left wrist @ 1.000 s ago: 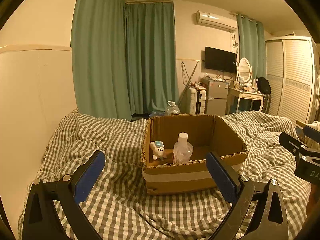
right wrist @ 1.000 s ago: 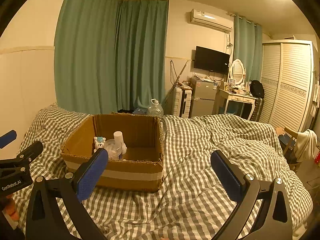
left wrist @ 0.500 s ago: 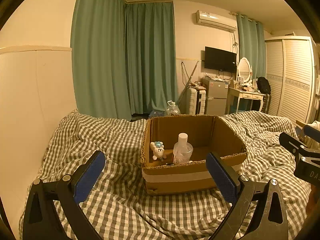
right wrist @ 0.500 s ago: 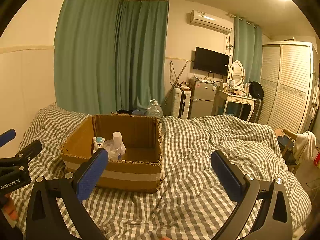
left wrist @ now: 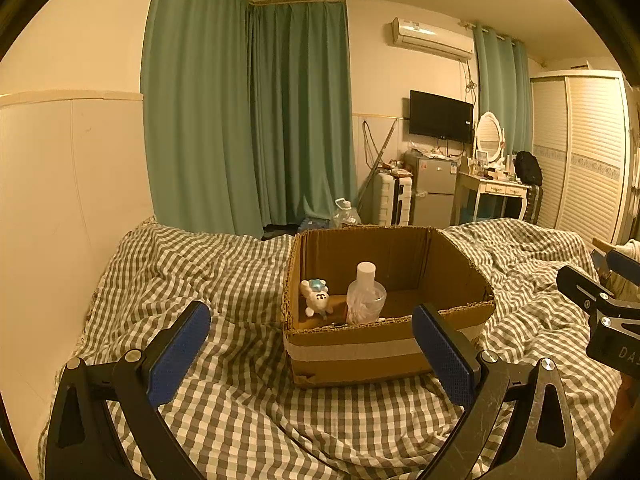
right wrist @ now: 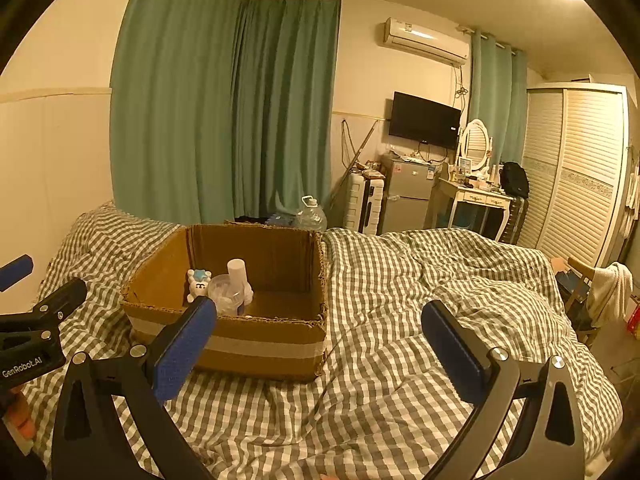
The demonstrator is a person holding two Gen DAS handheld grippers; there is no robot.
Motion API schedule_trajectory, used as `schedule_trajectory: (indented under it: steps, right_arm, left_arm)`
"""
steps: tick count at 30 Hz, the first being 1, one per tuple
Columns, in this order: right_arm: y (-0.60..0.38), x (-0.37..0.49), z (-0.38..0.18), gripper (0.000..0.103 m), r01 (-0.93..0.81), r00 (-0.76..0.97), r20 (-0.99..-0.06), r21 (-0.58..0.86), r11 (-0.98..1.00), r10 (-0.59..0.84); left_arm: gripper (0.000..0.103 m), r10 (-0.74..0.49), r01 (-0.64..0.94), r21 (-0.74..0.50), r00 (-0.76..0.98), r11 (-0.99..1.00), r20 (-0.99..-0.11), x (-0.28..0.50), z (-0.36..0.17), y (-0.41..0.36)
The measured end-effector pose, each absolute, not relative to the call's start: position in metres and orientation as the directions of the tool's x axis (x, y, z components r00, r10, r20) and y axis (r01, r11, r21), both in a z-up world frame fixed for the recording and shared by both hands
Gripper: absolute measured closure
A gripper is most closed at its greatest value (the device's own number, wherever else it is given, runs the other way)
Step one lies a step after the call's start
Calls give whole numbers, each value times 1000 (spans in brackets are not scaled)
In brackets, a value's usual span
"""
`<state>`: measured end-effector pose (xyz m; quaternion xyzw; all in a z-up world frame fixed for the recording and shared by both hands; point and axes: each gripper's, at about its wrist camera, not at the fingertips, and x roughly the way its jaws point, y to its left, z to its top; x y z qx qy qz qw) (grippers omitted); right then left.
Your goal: Organize objects
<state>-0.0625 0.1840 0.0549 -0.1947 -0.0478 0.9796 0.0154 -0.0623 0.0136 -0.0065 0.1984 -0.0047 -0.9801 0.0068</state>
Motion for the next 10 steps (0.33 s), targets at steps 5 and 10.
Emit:
schedule_trajectory:
  steps: [5, 10]
  right_arm:
    - [185, -62, 54, 0, -5, -922, -385, -90, -996, 39]
    - [187, -60, 53, 0, -5, -927, -374, -76, -997, 33]
  left_arm:
    - [0, -9, 6, 8, -916, -1000, -401, -63, -10, 14]
    - [0, 11, -8, -9, -919, -1000, -395, -60, -11, 12]
